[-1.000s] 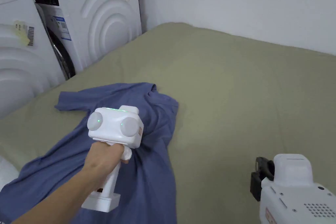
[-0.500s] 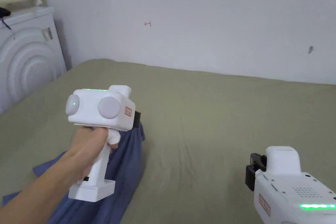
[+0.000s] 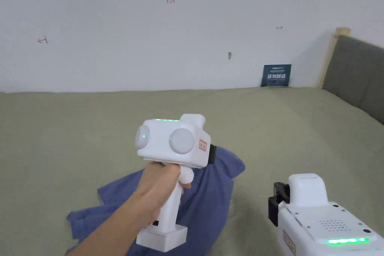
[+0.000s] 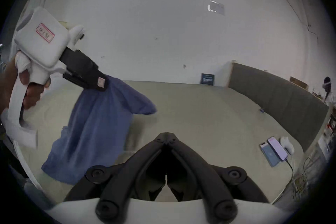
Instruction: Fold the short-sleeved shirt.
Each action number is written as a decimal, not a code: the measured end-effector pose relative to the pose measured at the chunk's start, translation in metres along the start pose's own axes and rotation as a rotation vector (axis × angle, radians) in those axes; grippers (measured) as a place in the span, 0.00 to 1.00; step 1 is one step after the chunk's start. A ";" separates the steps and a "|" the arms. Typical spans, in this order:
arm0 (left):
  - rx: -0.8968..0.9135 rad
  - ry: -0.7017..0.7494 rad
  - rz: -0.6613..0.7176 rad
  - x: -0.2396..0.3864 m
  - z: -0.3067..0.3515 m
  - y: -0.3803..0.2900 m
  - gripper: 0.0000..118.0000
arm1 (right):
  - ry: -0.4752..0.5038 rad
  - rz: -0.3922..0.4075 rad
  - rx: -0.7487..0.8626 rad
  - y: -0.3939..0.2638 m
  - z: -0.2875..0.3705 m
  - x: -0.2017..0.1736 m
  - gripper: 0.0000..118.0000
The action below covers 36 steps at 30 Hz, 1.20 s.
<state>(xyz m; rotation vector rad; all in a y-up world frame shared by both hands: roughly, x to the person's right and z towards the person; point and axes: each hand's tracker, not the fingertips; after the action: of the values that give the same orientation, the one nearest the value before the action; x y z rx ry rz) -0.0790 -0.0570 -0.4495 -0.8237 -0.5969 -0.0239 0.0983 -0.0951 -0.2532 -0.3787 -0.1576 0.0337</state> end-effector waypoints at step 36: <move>0.342 0.532 0.244 -0.116 0.238 -0.246 0.00 | 0.122 -0.018 0.015 -0.015 0.029 -0.046 0.00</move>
<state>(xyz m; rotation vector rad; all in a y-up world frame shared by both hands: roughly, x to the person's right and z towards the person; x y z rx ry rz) -0.3532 -0.0844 -0.2158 -0.5187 0.0076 0.0781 0.0480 -0.1011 -0.2283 -0.3630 -0.0403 -0.0063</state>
